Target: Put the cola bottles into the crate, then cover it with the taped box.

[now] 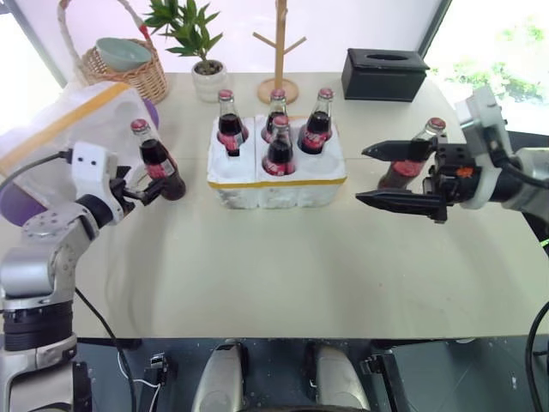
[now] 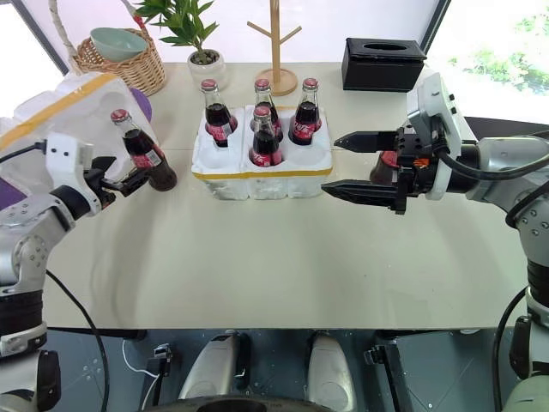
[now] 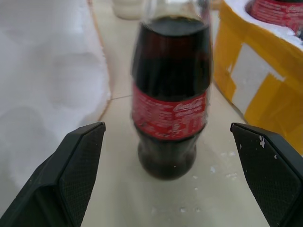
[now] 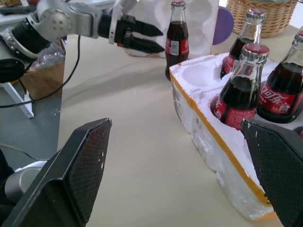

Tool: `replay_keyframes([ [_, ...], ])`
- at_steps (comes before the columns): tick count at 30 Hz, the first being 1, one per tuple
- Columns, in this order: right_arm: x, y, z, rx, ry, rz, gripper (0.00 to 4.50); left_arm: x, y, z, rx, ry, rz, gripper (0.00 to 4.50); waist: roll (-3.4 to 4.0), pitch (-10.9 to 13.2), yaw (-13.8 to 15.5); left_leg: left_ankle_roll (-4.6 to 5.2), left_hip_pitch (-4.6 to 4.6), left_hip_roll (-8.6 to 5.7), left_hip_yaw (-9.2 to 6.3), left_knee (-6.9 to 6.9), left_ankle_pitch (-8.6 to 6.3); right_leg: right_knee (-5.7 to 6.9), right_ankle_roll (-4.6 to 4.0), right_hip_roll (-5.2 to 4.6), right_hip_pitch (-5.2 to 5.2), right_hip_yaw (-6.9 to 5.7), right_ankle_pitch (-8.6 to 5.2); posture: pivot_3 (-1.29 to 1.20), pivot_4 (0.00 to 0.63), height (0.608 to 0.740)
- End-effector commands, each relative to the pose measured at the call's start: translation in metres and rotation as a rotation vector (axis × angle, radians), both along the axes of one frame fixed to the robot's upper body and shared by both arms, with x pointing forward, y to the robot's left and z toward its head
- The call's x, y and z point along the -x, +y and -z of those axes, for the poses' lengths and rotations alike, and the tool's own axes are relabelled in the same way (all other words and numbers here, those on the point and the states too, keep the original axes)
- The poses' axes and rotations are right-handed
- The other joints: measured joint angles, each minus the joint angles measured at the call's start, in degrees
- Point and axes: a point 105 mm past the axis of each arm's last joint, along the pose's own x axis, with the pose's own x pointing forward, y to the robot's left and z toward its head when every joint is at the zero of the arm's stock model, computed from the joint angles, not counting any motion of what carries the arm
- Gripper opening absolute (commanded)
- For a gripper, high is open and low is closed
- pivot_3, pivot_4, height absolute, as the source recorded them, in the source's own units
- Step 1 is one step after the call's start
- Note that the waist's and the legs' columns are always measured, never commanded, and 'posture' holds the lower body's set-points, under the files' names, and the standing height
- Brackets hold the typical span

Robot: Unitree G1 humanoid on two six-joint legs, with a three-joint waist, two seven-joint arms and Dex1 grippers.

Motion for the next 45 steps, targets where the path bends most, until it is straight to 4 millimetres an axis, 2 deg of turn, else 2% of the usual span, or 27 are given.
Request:
replay_keyframes([
  [1,0.004,-0.001,-0.01,-0.017,-0.049,0.003,4.5,-0.009,-0.002,-0.011,-0.024,-0.057,0.01,4.42,0.0,0.0,0.11,0.0,0.0,0.0,0.0,0.0,0.0,0.0,0.0,0.0,0.0,0.0,0.0,0.0,0.15,0.736],
  [9,0.003,0.002,-0.007,-0.036,-0.045,0.006,4.5,-0.04,-0.017,-0.008,-0.007,-0.069,0.038,4.42,-0.02,0.0,0.2,0.0,-0.02,-0.01,0.02,0.03,0.0,0.0,0.01,-0.01,0.02,-0.01,0.01,0.0,0.15,0.736],
  [14,0.004,0.002,-0.008,-0.042,-0.05,0.011,4.5,-0.048,-0.024,-0.006,0.017,-0.077,0.058,4.42,-0.02,0.0,0.22,0.0,-0.02,-0.01,0.02,0.04,0.0,0.01,0.02,-0.01,0.02,-0.01,0.01,0.0,0.15,0.736],
  [17,0.004,0.001,-0.008,-0.042,-0.049,0.021,4.5,-0.043,-0.024,-0.01,0.019,-0.089,0.081,3.6,-0.02,0.0,0.24,0.0,-0.02,-0.01,0.02,0.04,0.0,0.01,0.02,-0.01,0.02,0.0,0.01,0.0,0.15,0.736],
  [19,0.005,0.0,-0.007,-0.044,-0.047,0.028,4.5,-0.038,-0.018,-0.011,0.015,-0.078,0.066,2.66,-0.02,0.0,0.2,0.0,-0.02,-0.01,0.02,0.04,0.0,0.01,0.02,-0.01,0.02,-0.01,0.01,0.0,0.15,0.736],
  [22,0.005,-0.001,-0.007,-0.051,-0.045,0.039,4.5,-0.03,-0.01,-0.02,0.005,-0.074,0.063,2.61,-0.02,0.0,0.13,0.0,-0.02,0.0,0.02,0.03,0.0,0.01,0.02,-0.01,0.02,0.0,0.01,0.0,0.15,0.736],
  [24,0.004,-0.001,-0.006,-0.053,-0.043,0.045,4.5,-0.022,-0.009,-0.034,0.035,-0.083,0.08,2.61,-0.04,0.01,0.02,0.0,-0.02,0.01,0.02,0.02,0.0,0.01,0.02,0.0,-0.01,0.0,0.01,0.0,0.15,0.736],
  [26,0.004,-0.001,-0.005,-0.054,-0.04,0.05,4.5,-0.013,-0.017,-0.054,0.076,-0.098,0.144,2.61,-0.08,0.04,0.03,0.0,-0.03,0.02,0.01,0.0,0.0,0.02,0.02,0.0,-0.03,0.0,0.01,0.0,0.15,0.736],
  [30,0.002,0.0,-0.004,-0.055,-0.037,0.054,4.5,0.0,-0.045,-0.104,0.158,-0.17,0.289,2.61,-0.42,0.24,0.59,-0.01,-0.12,0.01,-0.03,0.04,0.01,0.03,0.02,0.0,-0.06,-0.03,0.01,0.0,0.15,0.736],
  [33,0.0,0.001,-0.004,-0.057,-0.043,0.059,4.5,-0.001,-0.065,-0.131,0.216,-0.218,0.359,2.61,-0.56,0.31,0.95,-0.01,-0.15,-0.01,-0.06,0.1,0.01,0.01,0.05,-0.01,-0.01,-0.05,0.03,0.0,0.15,0.736],
  [35,-0.002,0.001,-0.003,-0.051,-0.048,0.073,4.5,-0.003,-0.081,-0.14,0.239,-0.219,0.421,2.61,-0.56,0.31,0.93,-0.01,-0.13,-0.02,-0.04,0.09,0.01,0.0,0.06,-0.02,0.0,-0.03,0.03,0.0,0.15,0.736],
  [39,0.0,0.001,-0.003,-0.055,-0.046,0.076,4.5,-0.014,-0.105,-0.133,0.162,-0.194,0.484,2.61,-0.53,0.3,0.16,-0.01,-0.08,-0.02,-0.04,0.04,0.01,0.0,0.06,-0.01,-0.01,-0.04,0.03,0.0,0.15,0.736],
  [45,0.006,-0.003,-0.001,-0.063,-0.036,0.102,4.5,-0.03,-0.117,-0.1,0.081,-0.128,0.496,2.61,-0.52,0.31,-0.07,-0.02,-0.09,-0.01,-0.03,0.02,0.02,0.01,0.06,0.01,-0.07,-0.03,0.03,0.0,0.15,0.736],
])
